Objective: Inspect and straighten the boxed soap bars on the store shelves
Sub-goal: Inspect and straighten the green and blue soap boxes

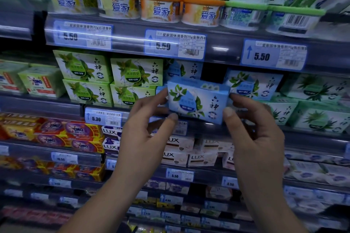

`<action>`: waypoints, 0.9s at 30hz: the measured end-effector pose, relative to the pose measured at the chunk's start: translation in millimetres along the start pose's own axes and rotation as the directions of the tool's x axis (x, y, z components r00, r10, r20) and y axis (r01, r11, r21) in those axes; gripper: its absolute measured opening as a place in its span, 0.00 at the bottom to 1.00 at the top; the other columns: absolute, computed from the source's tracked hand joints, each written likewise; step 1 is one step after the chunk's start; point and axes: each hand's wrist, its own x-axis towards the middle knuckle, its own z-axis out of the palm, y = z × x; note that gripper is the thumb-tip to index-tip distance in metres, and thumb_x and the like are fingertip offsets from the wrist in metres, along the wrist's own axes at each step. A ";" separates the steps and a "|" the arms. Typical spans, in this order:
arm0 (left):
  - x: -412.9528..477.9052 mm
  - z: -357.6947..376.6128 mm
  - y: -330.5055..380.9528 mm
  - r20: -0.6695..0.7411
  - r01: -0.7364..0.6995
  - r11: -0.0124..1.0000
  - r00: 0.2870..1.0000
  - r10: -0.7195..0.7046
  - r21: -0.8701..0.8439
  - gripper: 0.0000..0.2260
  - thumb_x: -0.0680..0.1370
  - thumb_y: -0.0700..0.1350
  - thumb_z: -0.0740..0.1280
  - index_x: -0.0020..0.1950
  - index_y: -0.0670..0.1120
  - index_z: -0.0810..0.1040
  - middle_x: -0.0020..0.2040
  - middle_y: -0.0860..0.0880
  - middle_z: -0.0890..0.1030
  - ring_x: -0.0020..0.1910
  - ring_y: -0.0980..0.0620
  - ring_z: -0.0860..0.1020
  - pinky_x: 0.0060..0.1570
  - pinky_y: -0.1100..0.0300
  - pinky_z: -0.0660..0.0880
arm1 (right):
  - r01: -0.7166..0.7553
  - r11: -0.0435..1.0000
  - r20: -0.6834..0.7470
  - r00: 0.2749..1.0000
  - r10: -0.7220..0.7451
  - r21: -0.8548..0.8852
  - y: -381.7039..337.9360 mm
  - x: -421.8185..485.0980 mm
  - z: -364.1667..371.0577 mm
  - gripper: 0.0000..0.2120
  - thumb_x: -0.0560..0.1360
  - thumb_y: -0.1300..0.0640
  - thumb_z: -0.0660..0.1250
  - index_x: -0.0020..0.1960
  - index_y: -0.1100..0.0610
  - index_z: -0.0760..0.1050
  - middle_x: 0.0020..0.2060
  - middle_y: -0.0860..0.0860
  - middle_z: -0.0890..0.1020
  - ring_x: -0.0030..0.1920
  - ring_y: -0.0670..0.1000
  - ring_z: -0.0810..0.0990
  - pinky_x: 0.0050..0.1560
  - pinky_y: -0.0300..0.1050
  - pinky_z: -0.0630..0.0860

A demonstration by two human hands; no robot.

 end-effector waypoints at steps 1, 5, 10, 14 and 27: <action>2.2 0.5 2.2 -0.010 -0.013 1.000 1.000 0.013 0.000 0.20 0.83 0.43 0.68 0.73 0.59 0.75 0.64 0.57 0.78 0.60 0.66 0.79 0.56 0.74 0.76 | 0.003 1.000 0.010 1.000 -0.002 -0.017 -1.0 3.5 0.5 0.14 0.80 0.45 0.69 0.65 0.40 0.79 0.57 0.48 0.80 0.55 0.43 0.81 0.52 0.34 0.79; 13.6 6.9 8.6 -0.027 -0.033 0.999 0.999 0.034 0.015 0.22 0.83 0.40 0.68 0.75 0.55 0.74 0.65 0.53 0.80 0.62 0.67 0.78 0.58 0.72 0.76 | 0.015 0.999 0.057 0.998 -0.012 -0.046 -2.5 18.4 5.8 0.20 0.81 0.53 0.64 0.72 0.43 0.74 0.60 0.46 0.78 0.57 0.37 0.79 0.50 0.26 0.75; 22.7 14.4 4.8 -0.027 0.004 0.998 1.000 -0.002 0.069 0.23 0.82 0.41 0.69 0.77 0.51 0.73 0.67 0.52 0.79 0.60 0.74 0.76 0.55 0.78 0.73 | -0.115 0.993 0.106 0.987 0.118 -0.033 8.5 26.8 9.1 0.20 0.82 0.52 0.65 0.73 0.43 0.75 0.62 0.43 0.80 0.54 0.25 0.76 0.44 0.21 0.73; 25.1 14.8 -1.0 -0.037 0.017 0.991 0.999 -0.012 0.129 0.23 0.82 0.43 0.70 0.77 0.52 0.73 0.67 0.54 0.79 0.60 0.71 0.77 0.52 0.80 0.73 | -0.174 0.982 0.146 0.972 0.182 -0.067 16.5 26.6 7.1 0.21 0.83 0.51 0.66 0.74 0.38 0.72 0.65 0.35 0.78 0.52 0.20 0.74 0.45 0.26 0.74; 26.1 1.3 -5.2 -0.072 0.011 0.988 0.997 0.000 0.152 0.20 0.80 0.50 0.70 0.72 0.59 0.76 0.60 0.59 0.81 0.57 0.67 0.79 0.46 0.75 0.77 | 0.004 0.994 0.099 0.995 0.006 -0.105 3.8 13.4 11.8 0.14 0.81 0.57 0.68 0.65 0.45 0.76 0.58 0.39 0.81 0.56 0.30 0.79 0.48 0.23 0.74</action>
